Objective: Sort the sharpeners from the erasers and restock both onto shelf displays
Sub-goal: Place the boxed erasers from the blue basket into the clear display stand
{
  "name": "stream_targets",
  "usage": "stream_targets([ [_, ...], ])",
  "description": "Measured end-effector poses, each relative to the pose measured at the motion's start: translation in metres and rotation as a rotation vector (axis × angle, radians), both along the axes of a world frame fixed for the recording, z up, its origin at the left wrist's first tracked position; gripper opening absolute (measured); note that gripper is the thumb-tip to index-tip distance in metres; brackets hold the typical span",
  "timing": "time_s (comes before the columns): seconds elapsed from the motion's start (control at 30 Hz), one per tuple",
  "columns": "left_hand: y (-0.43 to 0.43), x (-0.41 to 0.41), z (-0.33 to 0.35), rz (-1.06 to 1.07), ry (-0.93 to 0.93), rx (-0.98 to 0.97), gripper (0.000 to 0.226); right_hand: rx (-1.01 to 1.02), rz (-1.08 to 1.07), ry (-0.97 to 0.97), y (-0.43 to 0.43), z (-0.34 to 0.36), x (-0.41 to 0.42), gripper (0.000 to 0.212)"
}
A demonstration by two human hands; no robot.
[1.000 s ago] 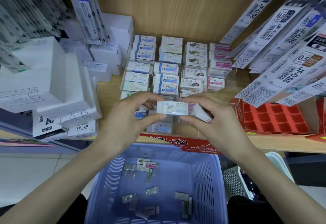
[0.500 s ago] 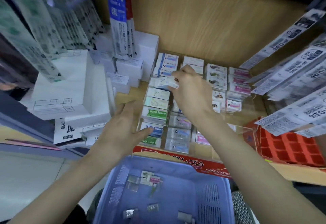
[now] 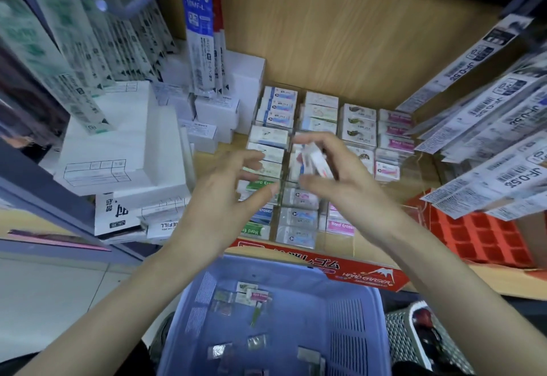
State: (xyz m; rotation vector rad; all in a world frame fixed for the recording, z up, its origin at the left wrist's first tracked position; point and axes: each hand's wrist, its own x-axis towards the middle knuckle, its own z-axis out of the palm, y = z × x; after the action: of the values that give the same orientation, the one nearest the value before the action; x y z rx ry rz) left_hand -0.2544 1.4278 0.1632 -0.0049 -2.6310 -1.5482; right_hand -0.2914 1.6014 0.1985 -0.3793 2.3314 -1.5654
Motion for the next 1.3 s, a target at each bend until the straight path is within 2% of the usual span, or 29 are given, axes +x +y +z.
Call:
stream_targets([
  [0.07,0.009,0.005,0.008,-0.067,-0.047,0.108,0.030,-0.107,0.005,-0.163,0.017,-0.005,0.027,0.049],
  [0.2,0.025,0.014,0.009,-0.224,-0.108,0.112,0.026,-0.133,-0.110,-0.218,0.037,-0.018,0.051,0.053],
  [0.27,0.030,0.017,0.007,-0.269,-0.140,0.123,0.029,-0.128,-0.147,-0.227,0.043,-0.020,0.054,0.048],
  [0.4,0.032,0.018,0.004,-0.360,-0.180,0.224,0.040,-0.069,-0.070,-0.194,0.048,-0.020,0.054,0.033],
  [0.47,0.032,0.017,0.001,-0.386,-0.185,0.206,0.043,-0.086,-0.050,-0.202,0.051,-0.021,0.054,0.027],
  [0.53,0.032,0.015,-0.001,-0.384,-0.198,0.227,0.041,-0.127,-0.044,-0.222,0.054,-0.023,0.054,0.020],
  [0.63,0.031,0.012,-0.002,-0.359,-0.221,0.344,0.034,-0.243,-0.150,-0.295,0.059,-0.026,0.050,0.025],
  [0.73,0.029,0.010,-0.002,-0.308,-0.248,0.422,0.031,-0.152,-0.235,-0.197,0.065,-0.028,0.045,0.011],
  [0.8,0.029,0.010,-0.003,-0.277,-0.263,0.418,0.032,-0.159,-0.244,-0.224,0.068,-0.030,0.044,0.016],
  [0.9,0.030,0.009,-0.003,-0.223,-0.285,0.436,0.031,-0.376,-0.232,-0.365,0.066,-0.028,0.045,0.025],
  [1.07,0.027,0.006,-0.005,-0.094,-0.293,0.568,0.028,-0.633,-0.226,-0.496,0.069,-0.022,0.043,0.034],
  [1.17,0.023,0.003,-0.005,-0.022,-0.300,0.633,0.024,-0.559,-0.244,-0.466,0.070,-0.024,0.043,0.028],
  [1.3,0.017,0.002,-0.007,0.059,-0.295,0.594,0.019,-0.220,-0.308,-0.224,0.067,-0.033,0.037,0.015],
])
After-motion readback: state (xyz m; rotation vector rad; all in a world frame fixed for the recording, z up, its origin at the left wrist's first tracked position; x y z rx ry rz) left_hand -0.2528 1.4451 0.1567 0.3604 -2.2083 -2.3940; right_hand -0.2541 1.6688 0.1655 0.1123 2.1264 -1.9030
